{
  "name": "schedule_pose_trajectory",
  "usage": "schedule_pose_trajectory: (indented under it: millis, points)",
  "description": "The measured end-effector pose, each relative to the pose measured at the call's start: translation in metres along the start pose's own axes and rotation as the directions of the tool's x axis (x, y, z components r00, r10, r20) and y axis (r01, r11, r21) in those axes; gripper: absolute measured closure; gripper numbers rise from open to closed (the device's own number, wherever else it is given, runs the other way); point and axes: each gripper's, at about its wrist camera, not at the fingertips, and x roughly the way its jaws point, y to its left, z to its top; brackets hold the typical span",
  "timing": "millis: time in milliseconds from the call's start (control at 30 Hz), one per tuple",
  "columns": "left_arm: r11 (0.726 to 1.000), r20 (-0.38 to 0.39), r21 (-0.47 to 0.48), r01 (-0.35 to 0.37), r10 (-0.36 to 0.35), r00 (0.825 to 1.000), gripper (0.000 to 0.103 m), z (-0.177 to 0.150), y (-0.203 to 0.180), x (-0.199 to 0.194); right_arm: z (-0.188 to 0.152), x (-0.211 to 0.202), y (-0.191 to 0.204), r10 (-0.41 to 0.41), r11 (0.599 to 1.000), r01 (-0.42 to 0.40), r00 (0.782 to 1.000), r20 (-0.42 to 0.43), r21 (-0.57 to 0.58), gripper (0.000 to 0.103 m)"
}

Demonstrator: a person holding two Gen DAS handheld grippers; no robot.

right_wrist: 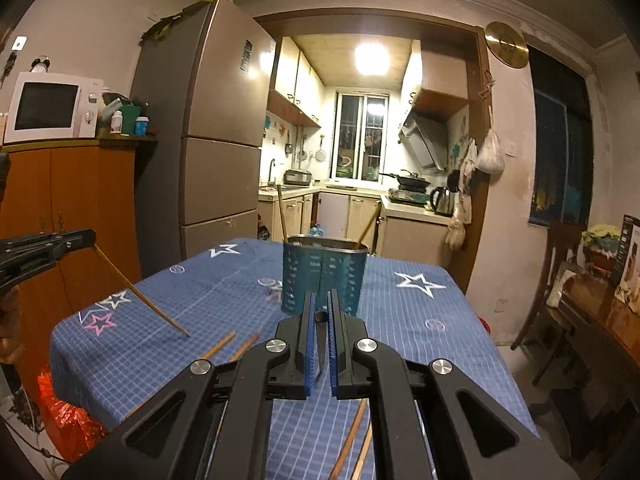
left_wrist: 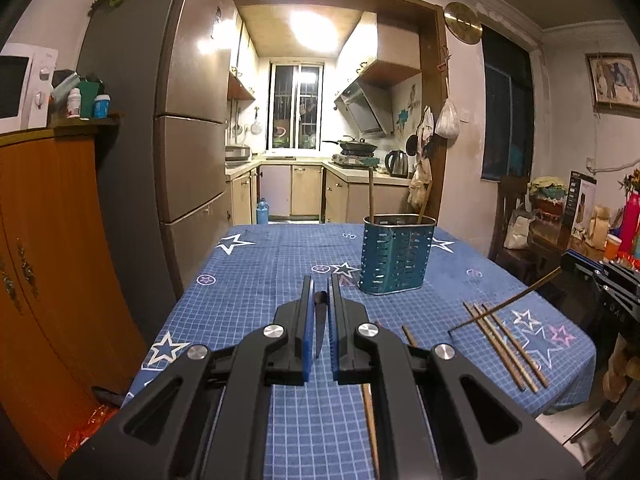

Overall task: Organize utensils
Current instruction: 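Lift both chopsticks and carry them over the teal holder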

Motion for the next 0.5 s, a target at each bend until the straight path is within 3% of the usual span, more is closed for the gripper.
schedule_pose_trajectory:
  millis: [500]
  points:
    - [0.998,-0.069,0.004,0.070,-0.069,0.995,0.098,0.051,-0.011,0.036,0.053,0.031,-0.008,0.109,0.994,-0.109,0.992,-0.058,0.011,0.096]
